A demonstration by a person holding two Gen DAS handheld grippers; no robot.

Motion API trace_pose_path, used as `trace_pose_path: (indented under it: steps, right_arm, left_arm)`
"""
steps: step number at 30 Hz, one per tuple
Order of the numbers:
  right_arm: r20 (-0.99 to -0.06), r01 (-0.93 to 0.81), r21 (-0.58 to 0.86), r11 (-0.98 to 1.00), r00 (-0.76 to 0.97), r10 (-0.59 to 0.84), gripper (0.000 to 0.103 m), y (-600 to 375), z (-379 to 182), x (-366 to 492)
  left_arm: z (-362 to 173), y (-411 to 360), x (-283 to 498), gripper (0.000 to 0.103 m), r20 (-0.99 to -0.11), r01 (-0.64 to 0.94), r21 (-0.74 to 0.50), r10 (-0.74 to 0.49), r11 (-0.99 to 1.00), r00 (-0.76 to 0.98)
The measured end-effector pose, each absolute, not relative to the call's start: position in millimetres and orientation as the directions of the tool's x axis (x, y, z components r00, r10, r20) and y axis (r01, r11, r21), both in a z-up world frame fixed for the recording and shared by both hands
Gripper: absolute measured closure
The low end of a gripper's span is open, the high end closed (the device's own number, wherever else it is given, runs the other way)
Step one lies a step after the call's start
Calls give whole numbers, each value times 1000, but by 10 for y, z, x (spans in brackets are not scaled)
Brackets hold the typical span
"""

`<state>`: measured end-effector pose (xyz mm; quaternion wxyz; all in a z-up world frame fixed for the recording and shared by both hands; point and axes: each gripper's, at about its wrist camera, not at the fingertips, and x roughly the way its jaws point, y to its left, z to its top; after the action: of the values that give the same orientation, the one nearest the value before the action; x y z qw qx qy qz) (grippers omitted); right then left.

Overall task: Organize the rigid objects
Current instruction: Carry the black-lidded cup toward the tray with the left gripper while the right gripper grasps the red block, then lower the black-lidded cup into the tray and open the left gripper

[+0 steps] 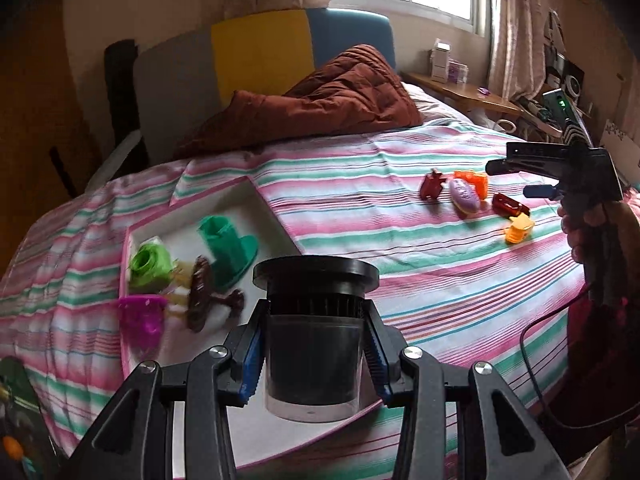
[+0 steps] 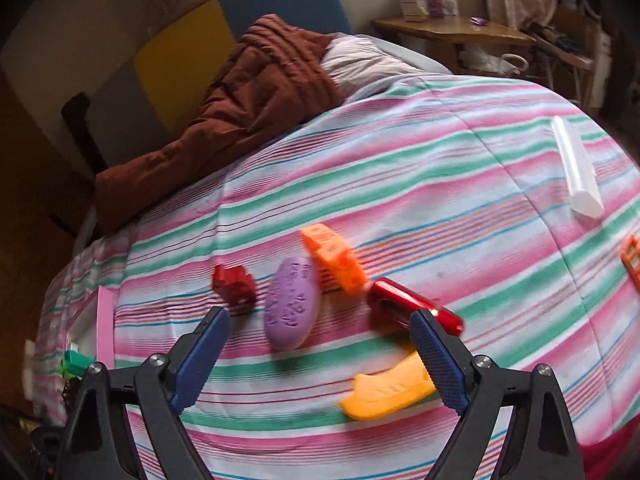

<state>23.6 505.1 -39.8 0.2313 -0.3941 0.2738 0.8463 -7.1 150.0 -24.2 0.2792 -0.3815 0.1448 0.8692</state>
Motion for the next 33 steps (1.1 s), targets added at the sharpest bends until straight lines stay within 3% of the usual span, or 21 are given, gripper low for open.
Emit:
trace_pose_path:
  steps: [9, 15, 16, 17, 18, 19, 33]
  right_arm:
    - [-817, -519, 214, -828, -559, 139, 12, 4802, -426, -445]
    - [-858, -478, 121, -870, -490, 150, 19, 4668, -647, -885]
    - [-867, -472, 98, -876, -473, 158, 22, 4656, -690, -925]
    - [-870, -460, 65, -886, -461, 175, 37, 4624, -724, -962]
    - [-875, -435, 23, -900, -444, 193, 65, 4567, -757, -998]
    - [-893, -409, -3, -912, -409, 186, 69, 4514, -815, -1031]
    - [-906, -193, 32, -981, -420, 53, 70, 3754, -885, -339]
  left_arm:
    - [-300, 1146, -168, 59, -756, -526, 15, 334, -851, -563]
    - [-339, 1051, -212, 59, -764, -500, 5, 319, -866, -560]
    - [-345, 1047, -214, 59, -766, -499, 2, 319, -867, -558]
    - [-348, 1045, -215, 59, -766, -498, 2, 319, -867, -559]
    - [-350, 1042, -218, 59, -766, -498, 2, 318, -867, -558]
    - [-354, 1039, -219, 59, -767, -498, 2, 318, -867, -557]
    - [-325, 972, -143, 59, -754, -488, 11, 313, -873, -577]
